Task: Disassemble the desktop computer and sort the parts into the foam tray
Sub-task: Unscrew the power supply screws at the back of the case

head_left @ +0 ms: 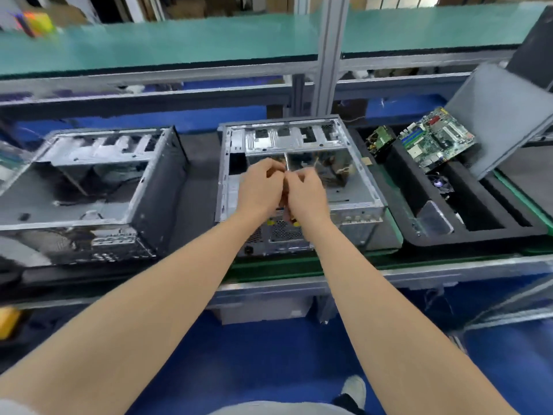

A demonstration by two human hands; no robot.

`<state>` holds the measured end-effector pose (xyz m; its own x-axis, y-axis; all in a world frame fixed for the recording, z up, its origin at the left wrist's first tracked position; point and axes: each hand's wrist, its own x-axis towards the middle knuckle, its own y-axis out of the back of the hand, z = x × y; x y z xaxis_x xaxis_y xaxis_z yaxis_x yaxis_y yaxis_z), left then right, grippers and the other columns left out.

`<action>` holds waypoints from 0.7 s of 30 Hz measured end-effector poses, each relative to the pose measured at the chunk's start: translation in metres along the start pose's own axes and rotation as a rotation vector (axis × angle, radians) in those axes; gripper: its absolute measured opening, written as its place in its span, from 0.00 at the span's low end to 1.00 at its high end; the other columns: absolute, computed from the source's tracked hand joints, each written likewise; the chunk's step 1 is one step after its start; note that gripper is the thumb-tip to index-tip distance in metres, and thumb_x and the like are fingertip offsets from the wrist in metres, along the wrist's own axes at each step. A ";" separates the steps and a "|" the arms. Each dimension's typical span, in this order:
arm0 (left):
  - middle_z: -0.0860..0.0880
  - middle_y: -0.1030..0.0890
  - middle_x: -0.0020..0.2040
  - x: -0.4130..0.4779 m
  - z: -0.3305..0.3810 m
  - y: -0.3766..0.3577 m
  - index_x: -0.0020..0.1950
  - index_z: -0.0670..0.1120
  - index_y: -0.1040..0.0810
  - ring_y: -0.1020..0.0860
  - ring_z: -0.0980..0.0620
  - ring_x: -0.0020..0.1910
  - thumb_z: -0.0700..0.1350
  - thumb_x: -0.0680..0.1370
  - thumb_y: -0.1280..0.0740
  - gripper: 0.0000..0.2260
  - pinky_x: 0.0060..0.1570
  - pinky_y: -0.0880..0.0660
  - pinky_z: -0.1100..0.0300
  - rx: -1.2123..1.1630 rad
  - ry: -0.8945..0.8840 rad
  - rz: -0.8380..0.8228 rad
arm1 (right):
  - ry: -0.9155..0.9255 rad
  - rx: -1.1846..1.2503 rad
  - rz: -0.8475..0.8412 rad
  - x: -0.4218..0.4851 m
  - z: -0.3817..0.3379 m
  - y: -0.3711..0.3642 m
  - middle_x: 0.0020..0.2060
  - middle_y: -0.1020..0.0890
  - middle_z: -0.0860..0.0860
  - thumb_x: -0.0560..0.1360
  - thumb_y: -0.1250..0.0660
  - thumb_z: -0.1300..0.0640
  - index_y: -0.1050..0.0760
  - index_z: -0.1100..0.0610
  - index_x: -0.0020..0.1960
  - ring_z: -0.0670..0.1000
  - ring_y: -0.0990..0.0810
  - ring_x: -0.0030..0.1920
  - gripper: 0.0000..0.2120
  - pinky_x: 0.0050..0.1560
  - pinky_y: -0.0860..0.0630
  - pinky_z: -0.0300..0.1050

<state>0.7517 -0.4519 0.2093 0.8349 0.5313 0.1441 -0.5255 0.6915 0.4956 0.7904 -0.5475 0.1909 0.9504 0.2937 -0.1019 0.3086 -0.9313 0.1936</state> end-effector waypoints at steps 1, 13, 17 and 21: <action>0.53 0.16 0.47 -0.006 -0.011 0.015 0.53 0.49 0.17 0.18 0.55 0.45 0.41 0.79 0.38 0.11 0.41 0.24 0.60 -0.018 0.017 0.010 | 0.009 -0.012 -0.035 -0.009 0.001 -0.014 0.38 0.17 0.55 0.84 0.39 0.48 0.28 0.54 0.52 0.50 0.24 0.23 0.09 0.20 0.31 0.40; 0.47 0.17 0.41 -0.078 -0.119 0.087 0.42 0.46 0.19 0.17 0.43 0.44 0.45 0.78 0.39 0.11 0.45 0.18 0.45 -0.228 0.352 0.187 | 0.054 -0.207 -0.371 -0.091 0.049 -0.101 0.32 0.16 0.54 0.84 0.36 0.46 0.22 0.53 0.50 0.51 0.25 0.23 0.11 0.23 0.28 0.42; 0.42 0.14 0.42 -0.097 -0.156 0.065 0.44 0.46 0.17 0.16 0.45 0.37 0.47 0.83 0.42 0.16 0.36 0.20 0.54 -0.272 0.579 0.025 | -0.092 -0.369 -0.409 -0.102 0.088 -0.097 0.32 0.15 0.52 0.83 0.38 0.48 0.20 0.53 0.47 0.50 0.25 0.22 0.12 0.24 0.27 0.43; 0.41 0.14 0.48 -0.108 -0.184 0.042 0.56 0.45 0.17 0.17 0.49 0.38 0.44 0.85 0.41 0.13 0.44 0.19 0.53 -0.384 0.646 -0.205 | -0.220 -0.367 -0.321 -0.113 0.126 -0.093 0.31 0.15 0.49 0.84 0.41 0.47 0.20 0.51 0.48 0.49 0.25 0.22 0.14 0.25 0.29 0.41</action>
<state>0.6095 -0.3904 0.0573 0.7227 0.4728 -0.5041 -0.4892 0.8652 0.1102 0.6498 -0.5214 0.0619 0.7879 0.4627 -0.4064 0.6129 -0.6539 0.4437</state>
